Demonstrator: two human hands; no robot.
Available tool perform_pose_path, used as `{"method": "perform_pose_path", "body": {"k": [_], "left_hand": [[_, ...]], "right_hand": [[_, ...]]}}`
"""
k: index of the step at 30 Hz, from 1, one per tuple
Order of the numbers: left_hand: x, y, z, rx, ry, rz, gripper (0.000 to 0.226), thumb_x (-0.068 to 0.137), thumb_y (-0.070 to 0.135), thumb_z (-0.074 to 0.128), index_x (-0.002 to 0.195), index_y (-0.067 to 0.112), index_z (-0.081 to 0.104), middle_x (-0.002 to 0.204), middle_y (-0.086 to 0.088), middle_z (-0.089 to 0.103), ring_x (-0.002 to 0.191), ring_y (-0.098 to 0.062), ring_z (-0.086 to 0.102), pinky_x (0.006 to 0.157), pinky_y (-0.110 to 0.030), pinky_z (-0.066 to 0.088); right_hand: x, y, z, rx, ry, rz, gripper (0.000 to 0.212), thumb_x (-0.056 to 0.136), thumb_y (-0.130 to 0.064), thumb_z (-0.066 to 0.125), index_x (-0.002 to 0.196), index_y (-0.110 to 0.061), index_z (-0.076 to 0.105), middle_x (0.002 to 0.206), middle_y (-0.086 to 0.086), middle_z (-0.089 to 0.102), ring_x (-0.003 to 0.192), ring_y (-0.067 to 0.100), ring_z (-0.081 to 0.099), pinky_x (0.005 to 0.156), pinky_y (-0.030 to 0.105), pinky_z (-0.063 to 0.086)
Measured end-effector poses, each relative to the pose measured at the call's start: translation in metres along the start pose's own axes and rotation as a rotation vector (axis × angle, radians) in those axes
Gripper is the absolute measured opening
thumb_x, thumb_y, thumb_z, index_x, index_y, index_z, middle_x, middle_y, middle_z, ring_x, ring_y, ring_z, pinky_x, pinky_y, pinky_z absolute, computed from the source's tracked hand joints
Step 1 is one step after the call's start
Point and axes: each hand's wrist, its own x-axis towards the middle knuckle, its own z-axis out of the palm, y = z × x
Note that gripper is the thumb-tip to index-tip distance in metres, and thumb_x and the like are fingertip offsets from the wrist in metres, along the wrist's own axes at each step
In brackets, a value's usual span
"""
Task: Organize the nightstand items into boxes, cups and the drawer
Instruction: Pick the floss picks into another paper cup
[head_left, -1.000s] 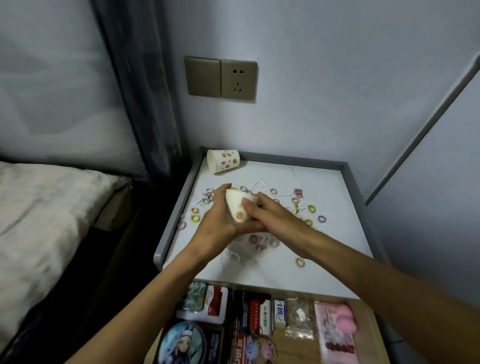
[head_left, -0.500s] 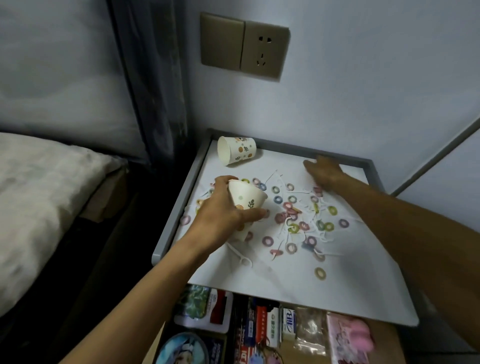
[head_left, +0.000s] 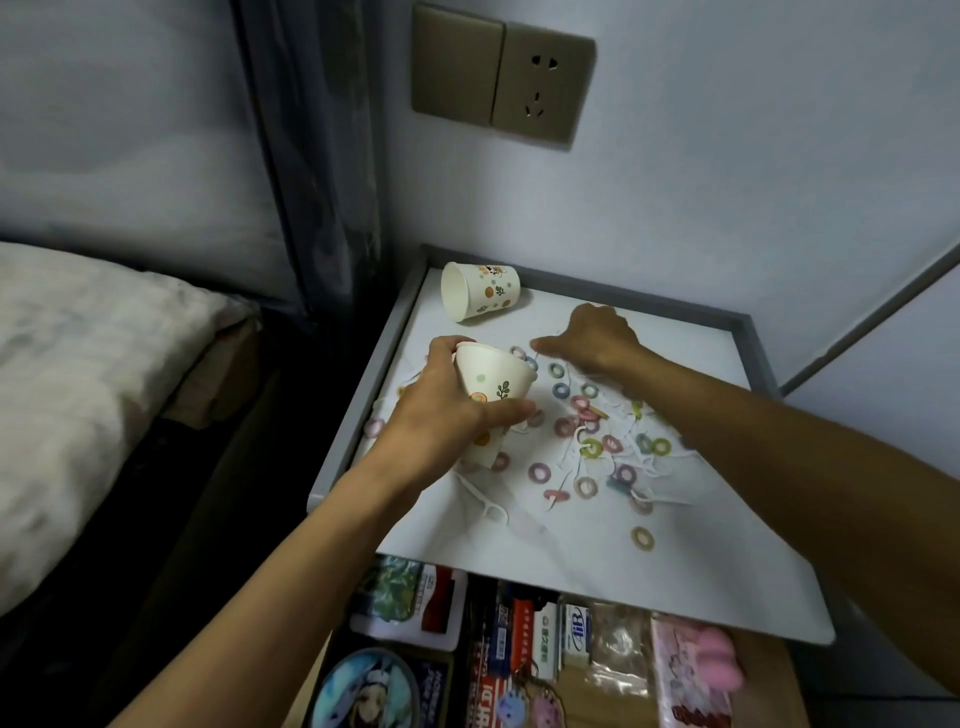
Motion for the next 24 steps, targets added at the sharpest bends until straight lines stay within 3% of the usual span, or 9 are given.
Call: {"method": "perform_pose_path", "body": {"k": [2,5,10,13,20,24], "left_hand": [[0.001,0.000,0.000,-0.003,0.003,-0.005,0.071,0.072,0.026,0.088,0.126,0.029,0.044,0.110,-0.006,0.064,0.092,-0.025,0.069,0.063,-0.037,0.062],[0.003,0.000,-0.002,0.005,0.004,-0.014,0.072,0.071,0.027,0.089,0.126,0.030,0.043,0.108,-0.004,0.065,0.091,-0.024,0.070,0.069,-0.041,0.063],[0.001,0.001,-0.005,-0.007,-0.006,-0.012,0.071,0.072,0.028,0.088,0.126,0.030,0.043,0.105,-0.004,0.066,0.088,-0.023,0.071,0.071,-0.041,0.063],[-0.001,0.003,-0.007,-0.030,-0.003,-0.005,0.070,0.071,0.028,0.088,0.125,0.029,0.045,0.105,-0.005,0.066,0.089,-0.026,0.071,0.071,-0.044,0.062],[-0.002,0.005,-0.009,-0.036,-0.002,0.003,0.070,0.071,0.029,0.088,0.126,0.029,0.044,0.107,-0.005,0.065,0.090,-0.024,0.070,0.071,-0.042,0.063],[-0.003,0.006,-0.008,-0.040,-0.015,-0.002,0.069,0.073,0.029,0.087,0.127,0.028,0.043,0.107,-0.005,0.064,0.091,-0.025,0.070,0.070,-0.041,0.063]], "right_hand": [[0.001,-0.011,-0.002,-0.056,-0.025,0.011,0.047,0.082,-0.055,0.070,0.093,-0.013,0.052,0.112,0.010,0.062,0.104,0.030,0.061,0.069,0.032,0.040],[0.005,-0.019,-0.007,-0.081,-0.065,0.044,0.040,0.081,-0.042,0.077,0.091,-0.012,0.053,0.114,0.010,0.065,0.103,0.029,0.062,0.069,0.031,0.040],[0.005,-0.013,-0.009,-0.043,-0.119,0.088,0.037,0.078,-0.028,0.083,0.069,-0.011,0.052,0.078,0.007,0.066,0.069,0.022,0.061,0.049,0.025,0.035],[0.004,-0.010,-0.012,-0.024,-0.129,0.085,0.034,0.078,-0.020,0.081,0.061,-0.011,0.052,0.058,0.003,0.059,0.053,0.016,0.055,0.045,0.022,0.035],[-0.007,-0.009,-0.011,-0.154,-0.108,0.049,0.041,0.078,-0.037,0.082,0.070,-0.014,0.049,0.077,0.004,0.060,0.080,0.026,0.063,0.063,0.030,0.042],[-0.010,-0.013,-0.008,-0.230,-0.125,0.002,0.026,0.087,-0.026,0.074,0.080,-0.011,0.054,0.085,0.005,0.058,0.080,0.024,0.058,0.063,0.029,0.040]]}}
